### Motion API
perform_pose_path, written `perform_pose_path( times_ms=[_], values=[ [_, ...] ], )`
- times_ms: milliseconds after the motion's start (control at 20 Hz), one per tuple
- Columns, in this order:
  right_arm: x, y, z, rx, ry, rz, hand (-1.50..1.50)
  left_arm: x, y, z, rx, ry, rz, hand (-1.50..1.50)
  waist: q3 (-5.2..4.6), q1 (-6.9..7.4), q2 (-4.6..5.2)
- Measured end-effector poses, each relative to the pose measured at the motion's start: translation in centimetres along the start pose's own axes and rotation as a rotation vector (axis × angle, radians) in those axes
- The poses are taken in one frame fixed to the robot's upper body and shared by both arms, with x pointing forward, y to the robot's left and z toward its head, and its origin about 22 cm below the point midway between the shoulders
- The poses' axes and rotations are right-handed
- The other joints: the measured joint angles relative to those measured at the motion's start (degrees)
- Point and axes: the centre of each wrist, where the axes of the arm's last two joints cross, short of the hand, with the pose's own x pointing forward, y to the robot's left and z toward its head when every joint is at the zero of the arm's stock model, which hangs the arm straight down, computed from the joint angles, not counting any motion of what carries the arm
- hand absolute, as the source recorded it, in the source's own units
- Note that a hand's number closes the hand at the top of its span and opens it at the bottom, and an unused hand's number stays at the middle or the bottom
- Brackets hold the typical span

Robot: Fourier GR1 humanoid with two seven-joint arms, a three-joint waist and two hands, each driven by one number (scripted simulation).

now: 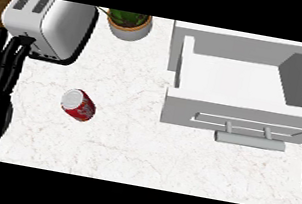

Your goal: Pick up the can, place it into the drawer and close the drawer

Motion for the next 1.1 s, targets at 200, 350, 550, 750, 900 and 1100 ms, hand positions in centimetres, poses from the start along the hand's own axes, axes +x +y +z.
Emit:
perform_pose_path(
  times_ms=[200, 350, 550, 750, 900, 1100],
  values=[
    [-0.6, 0.0, 0.0, -0.002, -0.004, -0.009, -1.5, -0.7, 1.0, 0.4, -0.033, 0.006, 0.017, -1.5, -0.25, 0.65, -0.58],
    [-0.8, -0.3, -0.2, -0.031, 0.05, 0.001, -1.5, -1.0, 2.4, 1.4, -0.021, 0.077, 0.032, -1.5, -0.34, 1.01, -0.69],
    [-1.6, -1.5, 1.0, -0.09, 0.209, 0.02, -1.5, -1.8, 3.6, 2.9, 0.062, 0.284, 0.037, -1.5, -0.34, 1.0, -0.81],
    [-1.4, -1.9, 1.3, -0.115, 0.267, 0.023, -1.5, -0.9, 4.5, 2.5, 0.101, 0.368, 0.043, -1.5, -0.36, 0.98, -0.9],
    [-1.6, -2.3, 1.7, -0.123, 0.282, 0.029, -1.5, -0.4, 5.0, 2.6, 0.112, 0.387, 0.044, -1.5, -0.37, 0.99, -0.92],
    [-1.9, -2.3, 2.4, -0.128, 0.291, 0.033, -1.5, 0.0, 5.2, 2.4, 0.105, 0.399, 0.049, -1.5, -0.37, 0.96, -0.94]
  ],
)
